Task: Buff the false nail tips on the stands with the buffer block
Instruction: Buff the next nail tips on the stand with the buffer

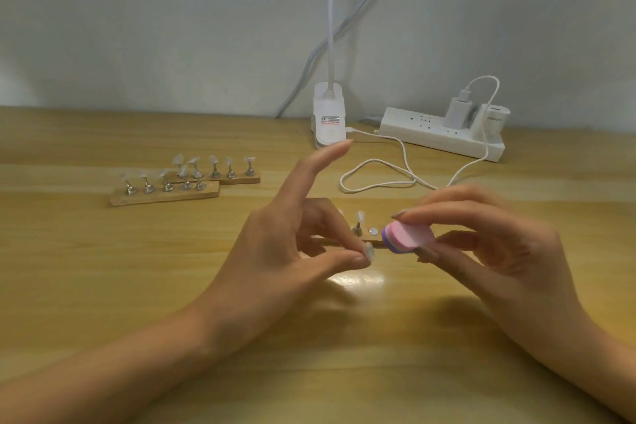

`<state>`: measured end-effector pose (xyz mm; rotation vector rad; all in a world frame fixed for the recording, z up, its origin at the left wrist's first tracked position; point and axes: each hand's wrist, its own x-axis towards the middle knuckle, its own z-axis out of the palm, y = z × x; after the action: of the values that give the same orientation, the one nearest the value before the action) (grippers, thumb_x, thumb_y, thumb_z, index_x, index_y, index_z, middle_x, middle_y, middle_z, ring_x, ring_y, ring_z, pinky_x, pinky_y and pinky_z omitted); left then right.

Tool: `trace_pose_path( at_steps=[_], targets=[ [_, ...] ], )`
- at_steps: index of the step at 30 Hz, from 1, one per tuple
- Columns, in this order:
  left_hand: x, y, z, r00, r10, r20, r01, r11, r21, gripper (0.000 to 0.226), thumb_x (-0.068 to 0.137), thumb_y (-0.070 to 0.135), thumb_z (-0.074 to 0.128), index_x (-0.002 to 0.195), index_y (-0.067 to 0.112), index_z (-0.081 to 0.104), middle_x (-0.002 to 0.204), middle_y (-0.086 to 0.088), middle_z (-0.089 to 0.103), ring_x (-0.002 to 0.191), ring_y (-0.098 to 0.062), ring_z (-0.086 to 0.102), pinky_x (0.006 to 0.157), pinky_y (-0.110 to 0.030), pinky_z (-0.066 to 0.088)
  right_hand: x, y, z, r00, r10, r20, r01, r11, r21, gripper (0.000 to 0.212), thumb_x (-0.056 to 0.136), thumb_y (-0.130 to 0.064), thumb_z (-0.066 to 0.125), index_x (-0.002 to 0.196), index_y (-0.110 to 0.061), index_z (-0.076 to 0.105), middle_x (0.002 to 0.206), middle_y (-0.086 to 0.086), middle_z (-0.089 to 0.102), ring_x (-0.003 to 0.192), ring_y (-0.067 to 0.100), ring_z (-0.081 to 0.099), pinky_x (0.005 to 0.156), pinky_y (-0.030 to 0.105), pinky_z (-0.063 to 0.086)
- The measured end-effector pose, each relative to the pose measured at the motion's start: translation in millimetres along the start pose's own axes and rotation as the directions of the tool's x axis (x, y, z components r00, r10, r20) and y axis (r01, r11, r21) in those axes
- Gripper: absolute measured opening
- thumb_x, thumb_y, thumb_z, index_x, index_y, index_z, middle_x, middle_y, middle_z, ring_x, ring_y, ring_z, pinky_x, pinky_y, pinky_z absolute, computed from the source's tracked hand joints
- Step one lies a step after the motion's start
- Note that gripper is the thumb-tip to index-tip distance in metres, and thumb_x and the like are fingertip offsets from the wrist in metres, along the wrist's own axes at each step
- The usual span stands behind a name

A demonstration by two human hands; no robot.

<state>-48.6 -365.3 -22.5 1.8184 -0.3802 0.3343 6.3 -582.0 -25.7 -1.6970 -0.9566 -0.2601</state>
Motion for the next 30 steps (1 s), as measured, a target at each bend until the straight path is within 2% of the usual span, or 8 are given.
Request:
trace_pose_path(
  at_steps=[3,5,13,17,20,23,26,30],
  targets=[
    [-0.3,-2.7,-0.9,1.0,-0.006,0.008,0.006,1.0,-0.024,0.093,0.077,0.01,0.079,0.148,0.046,0.032,0.079,0.006,0.073,0.076,-0.014,0.074,0.053,-0.035,0.059,-0.2,0.1,1.9,0.998,-0.047,0.039,0.05,0.997,-0.056,0.022,0.087,-0.022,0.068,0.108,-0.023,0.072,0.108,-0.007,0.066,0.1,0.022,0.068,0.075,0.023,0.058],
    [-0.4,-4.1,-0.6,1.0,0.005,0.016,-0.004,1.0,-0.026,0.092,0.078,0.006,0.079,0.148,0.044,0.033,0.081,0.005,0.074,0.076,-0.014,0.073,0.047,-0.027,0.054,-0.1,0.4,2.8,0.997,-0.058,0.054,0.063,0.995,-0.08,0.021,0.088,-0.022,0.067,0.109,-0.024,0.072,0.108,-0.008,0.066,0.101,0.022,0.068,0.076,0.025,0.058],
    [-1.0,-5.0,3.1,0.999,0.019,-0.034,-0.022,0.995,-0.102,0.076,0.079,0.008,0.079,0.14,0.036,0.044,0.082,-0.001,0.075,0.071,-0.015,0.072,0.043,-0.024,0.046,-1.0,-1.5,5.0,0.995,-0.091,0.051,0.097,0.986,-0.132,0.021,0.089,-0.019,0.073,0.109,-0.023,0.071,0.107,-0.009,0.064,0.099,0.021,0.068,0.076,0.027,0.058],
    [-2.5,-3.2,6.3,0.999,0.045,-0.02,-0.046,0.996,-0.075,0.068,0.08,0.016,0.078,0.136,0.035,0.045,0.08,0.001,0.073,0.071,-0.016,0.071,0.043,-0.023,0.046,-2.4,-5.4,9.0,0.98,-0.172,0.103,0.19,0.96,-0.205,0.02,0.089,-0.018,0.073,0.108,-0.022,0.07,0.104,-0.005,0.065,0.096,0.014,0.067,0.08,0.017,0.052],
    [-3.0,-3.5,6.0,0.999,0.04,-0.036,-0.043,0.995,-0.094,0.067,0.08,0.008,0.078,0.133,0.035,0.047,0.078,0.0,0.072,0.072,-0.019,0.072,0.041,-0.022,0.046,-2.3,-6.5,8.3,0.988,-0.152,0.036,0.156,0.966,-0.205,0.02,0.087,-0.013,0.073,0.106,-0.018,0.071,0.103,0.0,0.065,0.093,0.014,0.067,0.075,0.023,0.055],
    [-3.8,-2.6,5.9,0.998,0.061,-0.032,-0.063,0.995,-0.071,0.065,0.08,0.013,0.078,0.133,0.034,0.047,0.078,0.002,0.071,0.072,-0.018,0.072,0.042,-0.023,0.046,-3.1,-7.0,10.5,0.978,-0.191,0.084,0.205,0.953,-0.222,0.019,0.089,-0.017,0.074,0.107,-0.021,0.07,0.103,-0.002,0.066,0.094,0.011,0.066,0.08,0.017,0.051],
    [-4.6,-2.5,5.8,0.998,0.057,-0.035,-0.059,0.995,-0.075,0.065,0.08,0.01,0.077,0.132,0.033,0.047,0.078,0.0,0.071,0.073,-0.022,0.072,0.041,-0.023,0.045,-3.6,-7.7,9.5,0.988,-0.152,0.023,0.153,0.969,-0.191,0.02,0.089,-0.014,0.073,0.107,-0.022,0.07,0.103,-0.002,0.065,0.094,0.015,0.068,0.078,0.023,0.055],
    [-4.8,-0.3,8.2,0.996,0.087,-0.023,-0.088,0.995,-0.045,0.064,0.078,0.017,0.078,0.132,0.032,0.047,0.078,0.001,0.07,0.072,-0.02,0.071,0.042,-0.026,0.047,-3.1,-9.2,10.5,0.972,-0.222,0.082,0.235,0.941,-0.243,0.019,0.09,-0.018,0.071,0.108,-0.022,0.069,0.104,-0.002,0.065,0.095,0.012,0.068,0.084,0.022,0.053]
  ],
)
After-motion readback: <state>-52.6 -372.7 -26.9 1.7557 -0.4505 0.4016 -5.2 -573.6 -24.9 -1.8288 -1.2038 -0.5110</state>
